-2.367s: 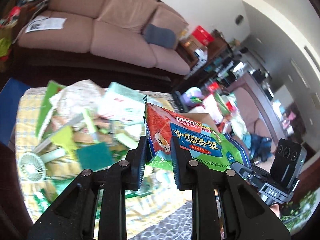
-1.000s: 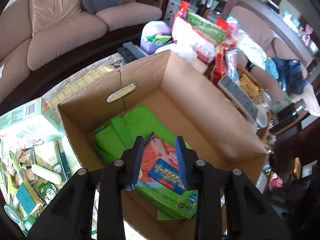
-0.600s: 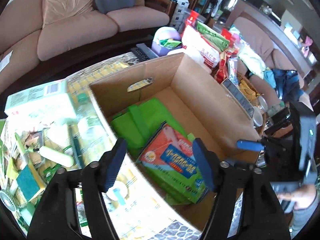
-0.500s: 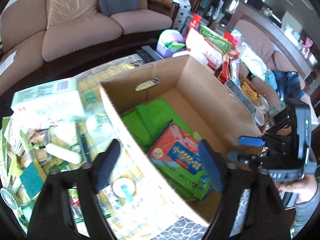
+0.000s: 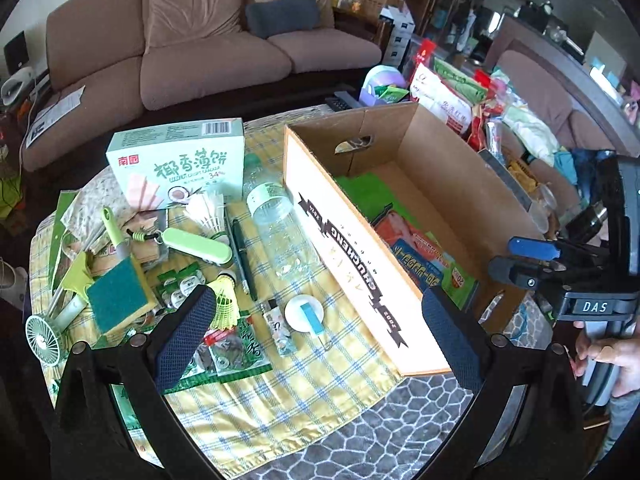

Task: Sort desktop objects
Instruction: 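Move both tools back toward the mint coconut wafer box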

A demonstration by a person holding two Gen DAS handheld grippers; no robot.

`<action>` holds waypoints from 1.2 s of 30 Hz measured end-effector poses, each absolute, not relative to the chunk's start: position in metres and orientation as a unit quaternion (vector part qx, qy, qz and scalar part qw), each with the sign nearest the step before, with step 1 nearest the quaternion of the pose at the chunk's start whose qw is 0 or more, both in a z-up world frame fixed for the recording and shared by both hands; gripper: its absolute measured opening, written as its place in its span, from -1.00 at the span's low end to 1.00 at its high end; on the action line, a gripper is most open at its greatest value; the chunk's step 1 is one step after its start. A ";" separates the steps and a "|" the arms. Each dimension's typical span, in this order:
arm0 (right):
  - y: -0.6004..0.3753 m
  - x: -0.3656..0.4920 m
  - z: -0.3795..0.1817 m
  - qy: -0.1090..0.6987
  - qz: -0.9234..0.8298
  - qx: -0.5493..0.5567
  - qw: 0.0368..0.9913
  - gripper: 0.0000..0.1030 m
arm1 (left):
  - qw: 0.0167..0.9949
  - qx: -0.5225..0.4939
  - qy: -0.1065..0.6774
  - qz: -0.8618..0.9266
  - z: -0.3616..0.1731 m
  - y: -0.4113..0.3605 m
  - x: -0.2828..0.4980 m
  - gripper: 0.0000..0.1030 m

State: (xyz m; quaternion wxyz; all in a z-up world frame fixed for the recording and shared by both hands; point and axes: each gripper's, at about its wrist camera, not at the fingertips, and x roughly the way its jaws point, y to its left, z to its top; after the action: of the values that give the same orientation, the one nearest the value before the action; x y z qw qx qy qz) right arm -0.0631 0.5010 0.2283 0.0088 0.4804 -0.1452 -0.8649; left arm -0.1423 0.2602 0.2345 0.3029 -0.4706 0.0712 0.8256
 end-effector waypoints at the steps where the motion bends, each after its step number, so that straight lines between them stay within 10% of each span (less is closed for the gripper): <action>1: 0.497 -0.061 0.229 -0.142 -0.865 0.480 0.008 0.73 | 0.301 -0.469 0.072 0.827 0.237 0.255 -0.139 1.00; 3: 0.487 -0.056 0.232 -0.131 -0.869 0.477 0.004 1.00 | 0.296 -0.466 0.074 0.831 0.243 0.243 -0.131 1.00; 36: 0.347 -0.037 0.280 -0.055 -0.905 0.420 0.041 0.99 | 0.226 -0.435 0.053 0.870 0.275 0.062 -0.105 1.00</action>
State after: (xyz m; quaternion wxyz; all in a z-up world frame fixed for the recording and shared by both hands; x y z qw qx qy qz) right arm -0.0373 0.3466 0.2797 0.0414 0.4199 -0.0546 -0.9050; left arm -0.1049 0.0625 0.2750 0.2263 -0.4354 0.0533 0.8697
